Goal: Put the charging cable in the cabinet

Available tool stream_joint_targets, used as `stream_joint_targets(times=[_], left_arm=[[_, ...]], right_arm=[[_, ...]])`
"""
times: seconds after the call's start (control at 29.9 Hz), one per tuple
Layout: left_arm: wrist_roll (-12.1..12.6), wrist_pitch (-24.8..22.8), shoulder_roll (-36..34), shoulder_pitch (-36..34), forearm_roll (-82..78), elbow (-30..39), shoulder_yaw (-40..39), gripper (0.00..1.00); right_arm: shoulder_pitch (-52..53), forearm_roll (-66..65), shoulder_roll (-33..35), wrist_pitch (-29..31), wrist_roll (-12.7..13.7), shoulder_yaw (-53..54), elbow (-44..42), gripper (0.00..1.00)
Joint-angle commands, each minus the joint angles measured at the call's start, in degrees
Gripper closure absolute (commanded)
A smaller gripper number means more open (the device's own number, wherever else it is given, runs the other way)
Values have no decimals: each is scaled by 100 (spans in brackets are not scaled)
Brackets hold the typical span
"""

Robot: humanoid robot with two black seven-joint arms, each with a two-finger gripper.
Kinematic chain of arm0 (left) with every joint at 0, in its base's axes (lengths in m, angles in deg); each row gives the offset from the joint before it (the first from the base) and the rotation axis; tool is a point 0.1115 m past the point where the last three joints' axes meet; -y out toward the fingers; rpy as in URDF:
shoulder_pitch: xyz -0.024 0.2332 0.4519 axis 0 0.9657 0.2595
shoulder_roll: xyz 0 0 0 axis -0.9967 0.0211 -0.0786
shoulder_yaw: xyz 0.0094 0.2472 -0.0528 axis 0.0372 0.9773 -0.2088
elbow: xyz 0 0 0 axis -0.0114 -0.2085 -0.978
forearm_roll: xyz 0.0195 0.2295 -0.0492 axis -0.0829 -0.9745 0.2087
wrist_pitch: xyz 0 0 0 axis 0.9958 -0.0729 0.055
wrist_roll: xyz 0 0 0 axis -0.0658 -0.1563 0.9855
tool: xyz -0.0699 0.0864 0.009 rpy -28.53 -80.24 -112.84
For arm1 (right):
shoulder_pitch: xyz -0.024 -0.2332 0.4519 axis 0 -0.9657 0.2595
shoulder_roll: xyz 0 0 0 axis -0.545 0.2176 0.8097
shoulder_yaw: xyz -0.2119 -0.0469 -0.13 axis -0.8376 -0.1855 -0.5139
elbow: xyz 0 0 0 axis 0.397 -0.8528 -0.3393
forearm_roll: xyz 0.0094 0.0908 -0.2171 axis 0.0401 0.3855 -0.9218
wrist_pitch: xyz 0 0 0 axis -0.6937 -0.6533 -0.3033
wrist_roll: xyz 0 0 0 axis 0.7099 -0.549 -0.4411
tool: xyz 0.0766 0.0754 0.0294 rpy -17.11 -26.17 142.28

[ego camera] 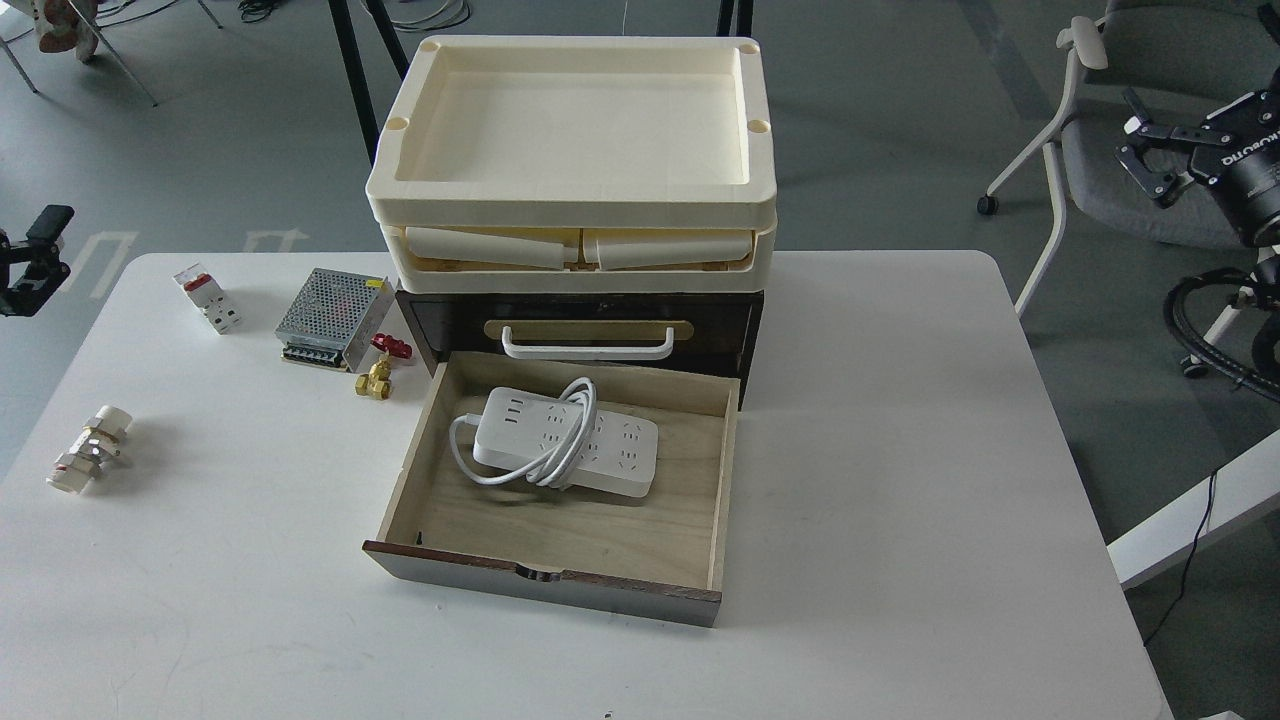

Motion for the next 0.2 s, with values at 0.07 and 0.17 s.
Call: stream_joint_targets(times=[0.07,0.17], left_arm=[[0,-1,241,-148,2,-28,6,1],[0,-1,391,-201,-7,-19,-12,1]], right_arm=[[322,-1,-102,0,-15,18,43,0],[314,-1,-146,0,-15,-8,34,0]])
